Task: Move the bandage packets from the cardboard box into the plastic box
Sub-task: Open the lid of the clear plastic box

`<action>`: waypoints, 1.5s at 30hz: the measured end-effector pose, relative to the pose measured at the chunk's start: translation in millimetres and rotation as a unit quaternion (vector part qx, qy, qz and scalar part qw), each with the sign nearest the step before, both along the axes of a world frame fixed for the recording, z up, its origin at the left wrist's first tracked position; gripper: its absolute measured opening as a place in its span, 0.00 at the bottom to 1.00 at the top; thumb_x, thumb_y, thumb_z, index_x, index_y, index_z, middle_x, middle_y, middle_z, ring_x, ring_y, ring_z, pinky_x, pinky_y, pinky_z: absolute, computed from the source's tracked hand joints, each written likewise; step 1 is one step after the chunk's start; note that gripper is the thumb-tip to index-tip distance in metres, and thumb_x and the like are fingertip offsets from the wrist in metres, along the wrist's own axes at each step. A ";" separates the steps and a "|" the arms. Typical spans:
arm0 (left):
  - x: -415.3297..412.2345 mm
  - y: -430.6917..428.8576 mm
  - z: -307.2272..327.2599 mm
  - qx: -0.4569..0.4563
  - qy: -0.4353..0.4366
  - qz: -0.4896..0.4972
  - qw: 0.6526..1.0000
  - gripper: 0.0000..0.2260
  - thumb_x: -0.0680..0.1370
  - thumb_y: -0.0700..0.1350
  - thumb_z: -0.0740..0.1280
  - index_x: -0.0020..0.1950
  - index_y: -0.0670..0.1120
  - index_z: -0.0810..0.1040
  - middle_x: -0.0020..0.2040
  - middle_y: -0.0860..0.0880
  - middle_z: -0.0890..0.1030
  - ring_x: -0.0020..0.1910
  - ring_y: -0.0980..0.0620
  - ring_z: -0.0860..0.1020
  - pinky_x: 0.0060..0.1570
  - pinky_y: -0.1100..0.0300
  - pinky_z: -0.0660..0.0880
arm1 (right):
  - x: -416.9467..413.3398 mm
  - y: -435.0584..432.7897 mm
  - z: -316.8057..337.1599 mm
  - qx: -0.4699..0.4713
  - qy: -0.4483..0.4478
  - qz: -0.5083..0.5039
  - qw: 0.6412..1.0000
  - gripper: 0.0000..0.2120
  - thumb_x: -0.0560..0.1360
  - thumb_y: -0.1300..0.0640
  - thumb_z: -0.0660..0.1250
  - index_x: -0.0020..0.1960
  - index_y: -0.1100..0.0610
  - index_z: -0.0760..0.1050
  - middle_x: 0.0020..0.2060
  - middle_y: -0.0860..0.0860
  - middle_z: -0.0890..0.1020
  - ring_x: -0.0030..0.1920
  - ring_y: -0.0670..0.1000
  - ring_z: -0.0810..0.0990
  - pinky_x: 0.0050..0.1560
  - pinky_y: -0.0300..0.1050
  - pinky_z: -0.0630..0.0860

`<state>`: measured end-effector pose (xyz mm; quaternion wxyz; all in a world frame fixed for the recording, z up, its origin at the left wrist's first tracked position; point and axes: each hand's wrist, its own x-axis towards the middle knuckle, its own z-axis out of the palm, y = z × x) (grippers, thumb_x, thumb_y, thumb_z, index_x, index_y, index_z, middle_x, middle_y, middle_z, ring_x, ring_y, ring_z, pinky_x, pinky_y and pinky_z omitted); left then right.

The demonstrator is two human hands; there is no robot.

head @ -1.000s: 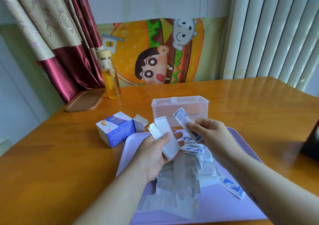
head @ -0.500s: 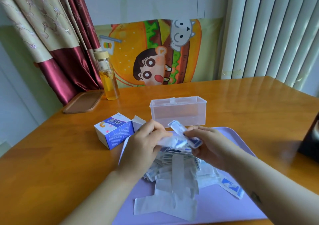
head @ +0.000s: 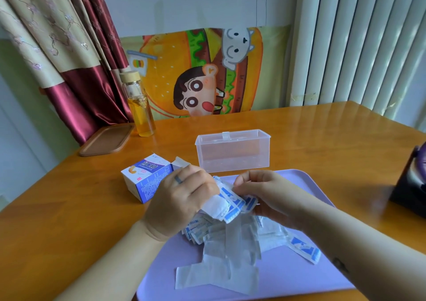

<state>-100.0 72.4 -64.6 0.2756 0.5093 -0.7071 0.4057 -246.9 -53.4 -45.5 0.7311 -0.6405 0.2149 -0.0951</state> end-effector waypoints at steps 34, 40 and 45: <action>-18.2 -3.5 -6.9 0.101 0.584 0.067 0.803 0.09 0.78 0.41 0.65 0.50 0.52 0.83 0.45 0.57 0.85 0.45 0.58 0.82 0.46 0.61 0.78 | 8.2 -7.8 -9.7 0.150 0.003 -0.023 0.988 0.05 0.79 0.64 0.60 0.50 0.64 0.73 0.33 0.57 0.81 0.30 0.52 0.80 0.32 0.41 0.79; -4.8 -4.0 -15.8 0.102 0.115 -0.019 0.988 0.16 0.74 0.33 0.61 0.55 0.50 0.79 0.55 0.52 0.82 0.62 0.55 0.74 0.69 0.56 0.65 | 6.8 3.0 1.0 0.262 0.028 0.078 0.961 0.16 0.81 0.53 0.55 0.50 0.63 0.76 0.35 0.57 0.80 0.32 0.53 0.80 0.30 0.43 0.77; 6.0 -1.5 -23.2 0.137 0.052 0.031 0.989 0.17 0.82 0.39 0.48 0.62 0.51 0.73 0.61 0.51 0.76 0.67 0.50 0.70 0.72 0.47 0.58 | 3.7 3.8 -0.5 0.252 0.005 0.084 0.964 0.12 0.80 0.55 0.57 0.53 0.60 0.76 0.38 0.54 0.80 0.37 0.51 0.81 0.33 0.43 0.79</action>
